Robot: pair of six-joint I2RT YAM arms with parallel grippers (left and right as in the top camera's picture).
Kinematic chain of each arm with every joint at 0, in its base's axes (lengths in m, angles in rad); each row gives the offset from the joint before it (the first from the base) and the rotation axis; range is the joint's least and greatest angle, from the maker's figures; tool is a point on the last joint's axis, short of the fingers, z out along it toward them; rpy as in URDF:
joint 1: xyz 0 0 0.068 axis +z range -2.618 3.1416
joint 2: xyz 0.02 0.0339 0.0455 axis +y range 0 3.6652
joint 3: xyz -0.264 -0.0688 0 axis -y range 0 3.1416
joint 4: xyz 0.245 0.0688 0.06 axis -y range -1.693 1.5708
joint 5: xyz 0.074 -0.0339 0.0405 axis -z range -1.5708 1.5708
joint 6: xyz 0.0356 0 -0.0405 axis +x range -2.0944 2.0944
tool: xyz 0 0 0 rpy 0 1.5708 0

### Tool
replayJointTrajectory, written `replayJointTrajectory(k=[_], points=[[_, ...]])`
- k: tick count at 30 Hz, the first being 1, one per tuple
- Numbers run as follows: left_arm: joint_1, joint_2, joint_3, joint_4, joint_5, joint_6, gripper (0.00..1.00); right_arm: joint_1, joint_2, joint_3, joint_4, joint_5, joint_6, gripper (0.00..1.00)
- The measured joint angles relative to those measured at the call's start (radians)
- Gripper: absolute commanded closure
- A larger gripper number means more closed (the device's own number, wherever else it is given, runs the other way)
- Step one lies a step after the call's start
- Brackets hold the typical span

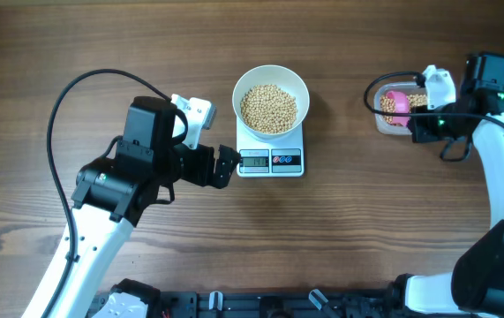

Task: Scoop item into bowl and weigh 150g on scale
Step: 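Dip the pink scoop into the tub and scoop a small amount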

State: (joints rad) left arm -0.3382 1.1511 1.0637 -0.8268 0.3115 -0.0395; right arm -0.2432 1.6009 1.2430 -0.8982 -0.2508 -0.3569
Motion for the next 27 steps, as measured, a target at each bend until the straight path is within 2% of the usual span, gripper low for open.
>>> replayJointTrajectory(k=[18, 27], points=[[0.000, 0.000, 0.000, 0.000, 0.000, 0.000, 0.00, -0.150, 0.000, -0.006, -0.011, -0.148, 0.053, 0.96], [0.000, 0.000, 0.000, 0.000, 0.000, 0.000, 0.00, -0.283, 0.000, -0.006, -0.011, -0.335, 0.069, 0.96]])
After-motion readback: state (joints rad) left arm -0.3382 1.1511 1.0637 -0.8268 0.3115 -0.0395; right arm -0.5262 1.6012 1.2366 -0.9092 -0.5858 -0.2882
